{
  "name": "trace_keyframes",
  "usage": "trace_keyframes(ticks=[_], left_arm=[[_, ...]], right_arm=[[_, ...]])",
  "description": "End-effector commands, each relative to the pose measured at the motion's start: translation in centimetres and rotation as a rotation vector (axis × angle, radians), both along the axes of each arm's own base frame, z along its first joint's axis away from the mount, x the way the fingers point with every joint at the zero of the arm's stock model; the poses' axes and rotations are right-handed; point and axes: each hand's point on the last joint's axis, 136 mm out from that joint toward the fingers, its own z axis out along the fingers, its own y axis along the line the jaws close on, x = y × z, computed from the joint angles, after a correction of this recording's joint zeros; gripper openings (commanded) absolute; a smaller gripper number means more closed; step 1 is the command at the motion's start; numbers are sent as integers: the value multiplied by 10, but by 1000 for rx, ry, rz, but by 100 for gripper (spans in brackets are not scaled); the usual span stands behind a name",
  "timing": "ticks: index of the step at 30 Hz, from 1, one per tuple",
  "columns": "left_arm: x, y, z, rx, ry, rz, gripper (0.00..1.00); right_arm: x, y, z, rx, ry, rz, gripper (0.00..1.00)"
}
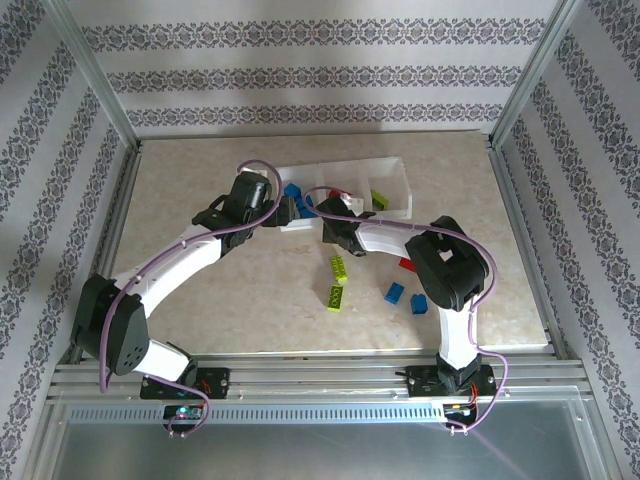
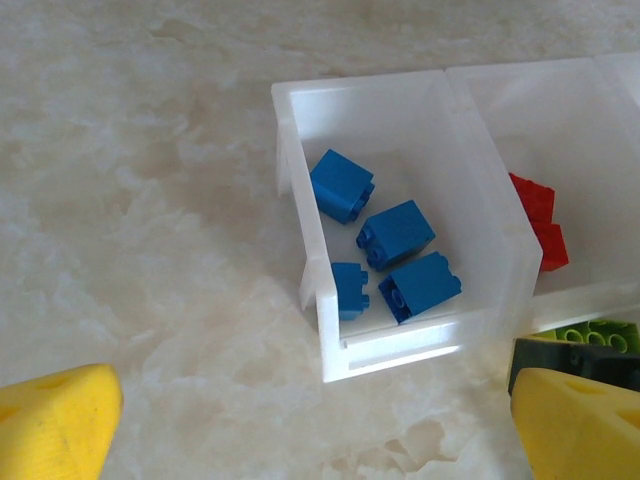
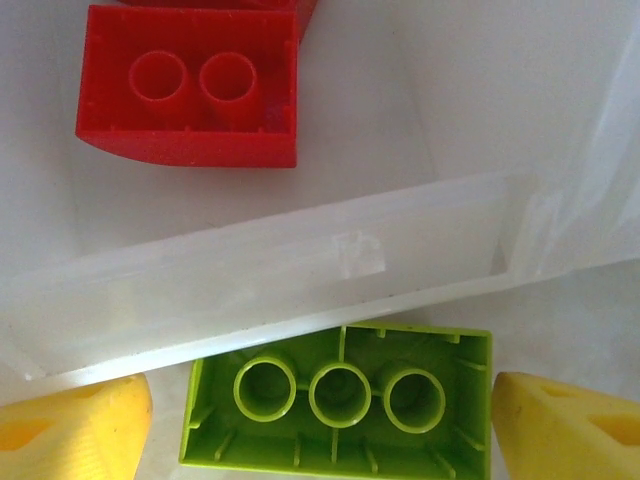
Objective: Sort the legos into containers by color
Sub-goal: Pick up the lego from the center of the table.
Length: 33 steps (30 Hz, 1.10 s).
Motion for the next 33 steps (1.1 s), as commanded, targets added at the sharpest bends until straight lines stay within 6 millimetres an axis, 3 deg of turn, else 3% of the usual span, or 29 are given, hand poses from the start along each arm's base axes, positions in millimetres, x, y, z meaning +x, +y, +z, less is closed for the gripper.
trace_keyframes(ticks=[1,8,16,27,33], left_arm=[[4,3,5,-46,-23,25,100],[2,3,1,-47,-9,21,100],[-2,3,-5,-56,4,23,100],[-8,11,-2,-41,-3,47,100],[-14,18,6,-43,-24,66,100]], right_arm=[[10,-9,-5,-18,-22,-42,86],[11,-11,-10,-7,-12,-46,77],[-3,-12,-7,0,-1,-25,62],[-37,-26,21,9,-24,-27,51],[-45,-42,60,-2,-97,-28,49]])
